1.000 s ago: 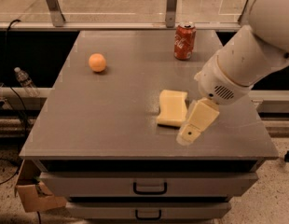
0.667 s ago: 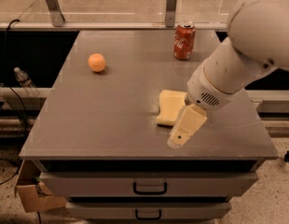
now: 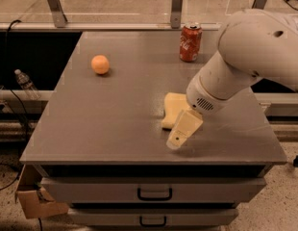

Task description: Move sponge near orange

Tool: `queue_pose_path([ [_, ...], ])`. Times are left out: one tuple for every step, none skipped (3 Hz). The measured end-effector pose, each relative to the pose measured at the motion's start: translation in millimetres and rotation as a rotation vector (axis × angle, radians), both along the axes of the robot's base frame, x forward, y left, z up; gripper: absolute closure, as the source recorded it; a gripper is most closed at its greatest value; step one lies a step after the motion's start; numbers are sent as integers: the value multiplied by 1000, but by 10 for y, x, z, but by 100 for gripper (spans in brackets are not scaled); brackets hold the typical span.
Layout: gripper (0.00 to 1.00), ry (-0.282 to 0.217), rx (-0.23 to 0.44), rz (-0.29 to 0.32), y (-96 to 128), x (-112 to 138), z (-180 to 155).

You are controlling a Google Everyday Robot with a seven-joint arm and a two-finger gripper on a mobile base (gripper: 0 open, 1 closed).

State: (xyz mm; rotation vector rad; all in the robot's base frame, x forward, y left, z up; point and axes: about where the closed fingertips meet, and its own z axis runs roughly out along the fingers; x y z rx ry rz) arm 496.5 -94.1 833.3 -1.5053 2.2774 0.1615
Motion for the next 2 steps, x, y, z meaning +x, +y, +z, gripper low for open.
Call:
queue_pose_path([
  [16, -7, -3, -8, 9, 97, -81],
  [40, -19, 0, -8, 15, 163, -96],
])
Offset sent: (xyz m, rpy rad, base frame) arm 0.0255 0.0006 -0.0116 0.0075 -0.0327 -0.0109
